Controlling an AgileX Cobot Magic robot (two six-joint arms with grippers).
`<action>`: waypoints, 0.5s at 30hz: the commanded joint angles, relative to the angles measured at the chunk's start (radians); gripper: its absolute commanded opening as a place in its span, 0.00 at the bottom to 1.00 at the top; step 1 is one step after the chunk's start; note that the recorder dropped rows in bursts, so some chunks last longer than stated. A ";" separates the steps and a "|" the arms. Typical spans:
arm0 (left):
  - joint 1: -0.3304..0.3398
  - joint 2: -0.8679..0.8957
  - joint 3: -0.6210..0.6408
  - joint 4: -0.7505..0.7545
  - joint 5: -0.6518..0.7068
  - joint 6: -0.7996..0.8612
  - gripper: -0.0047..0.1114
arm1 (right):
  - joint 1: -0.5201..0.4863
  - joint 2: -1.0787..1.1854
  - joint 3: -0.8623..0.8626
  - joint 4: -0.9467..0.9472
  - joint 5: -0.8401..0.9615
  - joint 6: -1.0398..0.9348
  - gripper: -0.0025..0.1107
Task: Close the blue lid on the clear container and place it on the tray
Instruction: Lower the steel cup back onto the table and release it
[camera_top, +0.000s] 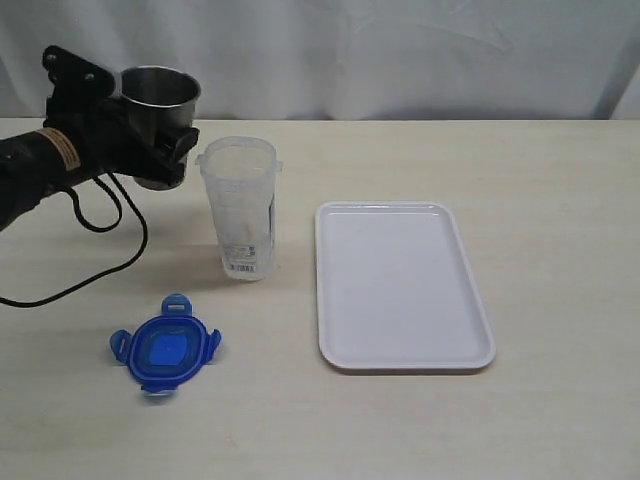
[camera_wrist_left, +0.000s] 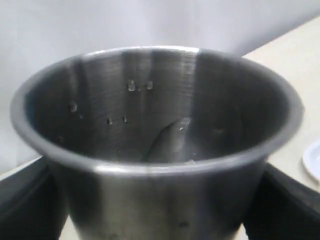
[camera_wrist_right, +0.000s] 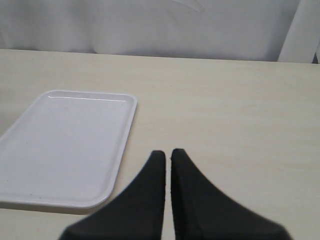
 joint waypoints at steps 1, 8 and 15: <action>0.056 0.108 -0.013 -0.098 -0.285 -0.086 0.04 | -0.005 -0.004 0.003 0.001 0.000 0.004 0.06; 0.096 0.323 -0.294 -0.153 -0.217 -0.123 0.04 | -0.005 -0.004 0.003 0.001 0.000 0.004 0.06; 0.096 0.451 -0.364 -0.154 -0.207 -0.086 0.15 | -0.005 -0.004 0.003 0.001 0.000 0.004 0.06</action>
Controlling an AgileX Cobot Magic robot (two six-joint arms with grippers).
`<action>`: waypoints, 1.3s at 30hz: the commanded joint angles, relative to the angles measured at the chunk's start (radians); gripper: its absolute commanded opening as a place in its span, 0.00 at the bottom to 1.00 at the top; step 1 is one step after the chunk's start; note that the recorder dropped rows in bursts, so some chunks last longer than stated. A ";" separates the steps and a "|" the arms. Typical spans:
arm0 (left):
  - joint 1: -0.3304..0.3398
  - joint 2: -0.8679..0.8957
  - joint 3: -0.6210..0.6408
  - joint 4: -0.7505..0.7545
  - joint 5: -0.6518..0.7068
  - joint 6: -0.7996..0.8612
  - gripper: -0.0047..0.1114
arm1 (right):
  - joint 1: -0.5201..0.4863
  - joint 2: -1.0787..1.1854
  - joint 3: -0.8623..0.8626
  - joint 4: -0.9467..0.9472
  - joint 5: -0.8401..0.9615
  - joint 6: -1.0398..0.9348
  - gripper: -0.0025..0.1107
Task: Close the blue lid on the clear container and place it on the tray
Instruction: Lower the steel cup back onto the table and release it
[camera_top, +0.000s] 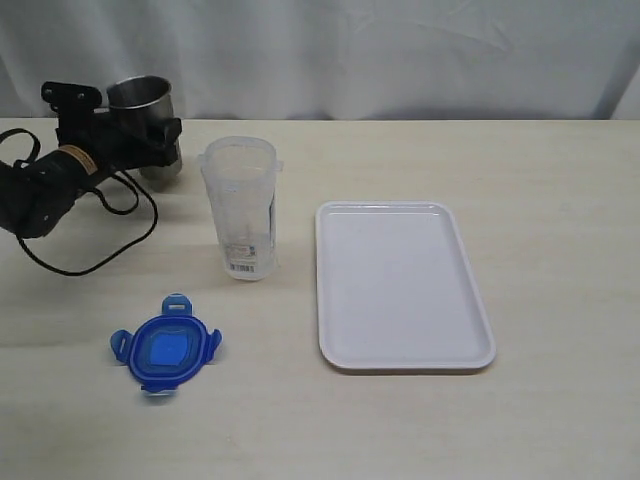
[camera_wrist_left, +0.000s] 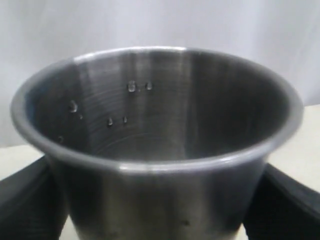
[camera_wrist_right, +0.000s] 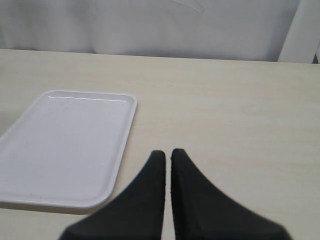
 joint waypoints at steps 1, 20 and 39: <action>0.000 0.019 -0.014 -0.014 -0.039 0.052 0.26 | -0.005 -0.004 0.003 0.001 0.000 0.004 0.06; 0.002 -0.068 0.080 0.065 -0.011 -0.024 0.89 | -0.005 -0.004 0.003 0.001 0.000 0.004 0.06; 0.022 -0.531 0.508 0.090 0.442 -0.204 0.60 | -0.005 -0.004 0.003 0.001 0.000 0.004 0.06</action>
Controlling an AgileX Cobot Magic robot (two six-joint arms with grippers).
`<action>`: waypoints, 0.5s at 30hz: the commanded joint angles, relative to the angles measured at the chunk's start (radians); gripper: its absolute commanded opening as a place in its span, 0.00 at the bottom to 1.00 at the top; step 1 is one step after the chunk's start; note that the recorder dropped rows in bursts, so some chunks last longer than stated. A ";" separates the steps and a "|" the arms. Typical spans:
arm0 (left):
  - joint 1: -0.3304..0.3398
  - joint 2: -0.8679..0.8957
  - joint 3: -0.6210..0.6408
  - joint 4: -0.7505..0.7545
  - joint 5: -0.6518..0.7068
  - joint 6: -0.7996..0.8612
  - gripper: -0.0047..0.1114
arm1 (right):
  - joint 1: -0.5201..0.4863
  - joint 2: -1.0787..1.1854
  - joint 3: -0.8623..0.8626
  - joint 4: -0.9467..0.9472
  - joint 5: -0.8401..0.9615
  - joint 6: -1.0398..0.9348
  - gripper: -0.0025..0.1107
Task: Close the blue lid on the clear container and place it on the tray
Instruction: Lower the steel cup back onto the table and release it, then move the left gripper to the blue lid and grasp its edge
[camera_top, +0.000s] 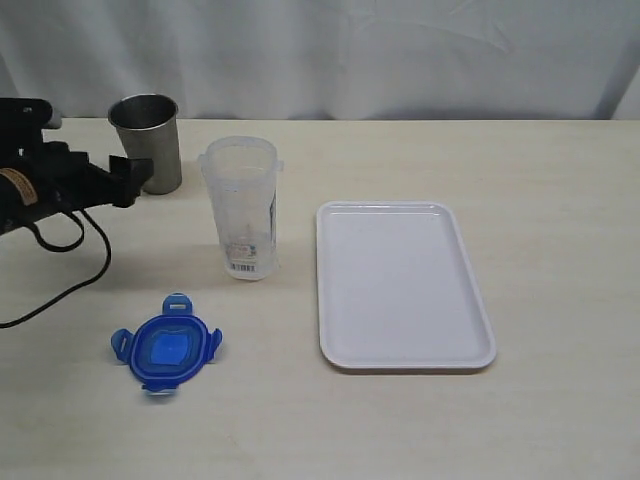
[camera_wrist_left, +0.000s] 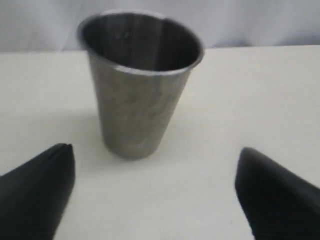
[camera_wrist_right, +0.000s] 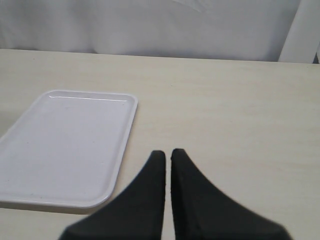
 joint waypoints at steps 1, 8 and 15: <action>-0.007 -0.128 0.047 0.027 0.255 -0.113 0.52 | -0.005 -0.004 0.003 0.001 -0.002 0.004 0.06; -0.143 -0.236 0.039 0.294 0.845 -0.543 0.25 | -0.005 -0.004 0.003 0.001 -0.002 0.004 0.06; -0.213 -0.236 0.016 -0.651 1.005 0.392 0.28 | -0.005 -0.004 0.003 0.001 -0.002 0.004 0.06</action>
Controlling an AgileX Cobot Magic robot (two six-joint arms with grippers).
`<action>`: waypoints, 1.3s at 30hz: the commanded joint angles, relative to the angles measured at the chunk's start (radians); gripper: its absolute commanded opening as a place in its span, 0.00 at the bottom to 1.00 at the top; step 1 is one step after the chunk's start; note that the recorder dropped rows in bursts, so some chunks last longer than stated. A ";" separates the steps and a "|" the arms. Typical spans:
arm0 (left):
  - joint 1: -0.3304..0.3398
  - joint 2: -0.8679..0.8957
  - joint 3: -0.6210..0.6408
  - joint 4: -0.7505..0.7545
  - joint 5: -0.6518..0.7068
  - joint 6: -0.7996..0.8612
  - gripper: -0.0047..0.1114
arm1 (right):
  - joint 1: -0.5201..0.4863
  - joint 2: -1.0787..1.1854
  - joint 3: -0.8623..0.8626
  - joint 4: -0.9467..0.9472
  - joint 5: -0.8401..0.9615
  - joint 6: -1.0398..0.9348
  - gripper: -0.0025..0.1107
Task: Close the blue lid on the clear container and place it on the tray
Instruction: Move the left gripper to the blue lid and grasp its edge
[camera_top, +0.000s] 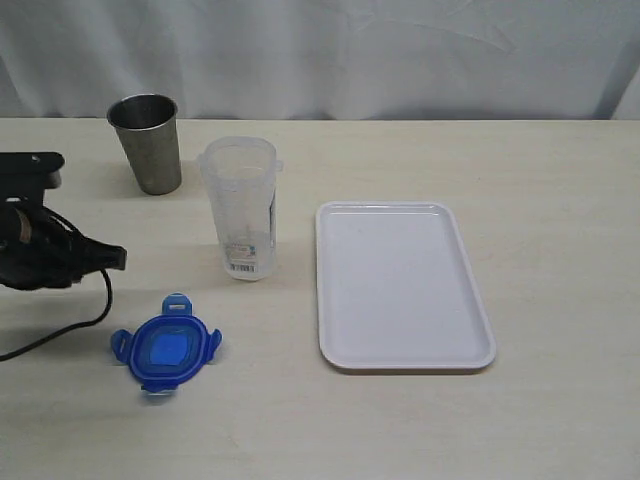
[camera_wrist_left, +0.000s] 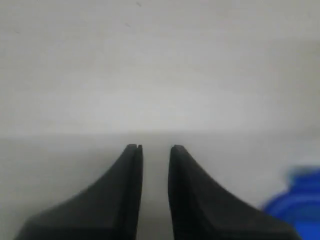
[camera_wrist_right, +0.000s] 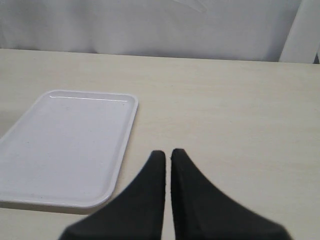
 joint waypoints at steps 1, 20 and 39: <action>0.002 -0.011 -0.032 -0.697 0.135 0.650 0.30 | -0.005 -0.004 0.003 0.001 -0.002 0.004 0.06; 0.026 0.155 -0.041 -0.956 0.245 0.953 0.37 | -0.005 -0.004 0.003 0.001 -0.002 0.004 0.06; 0.028 0.131 -0.041 -0.730 0.267 0.808 0.60 | -0.005 -0.004 0.003 0.001 -0.002 0.004 0.06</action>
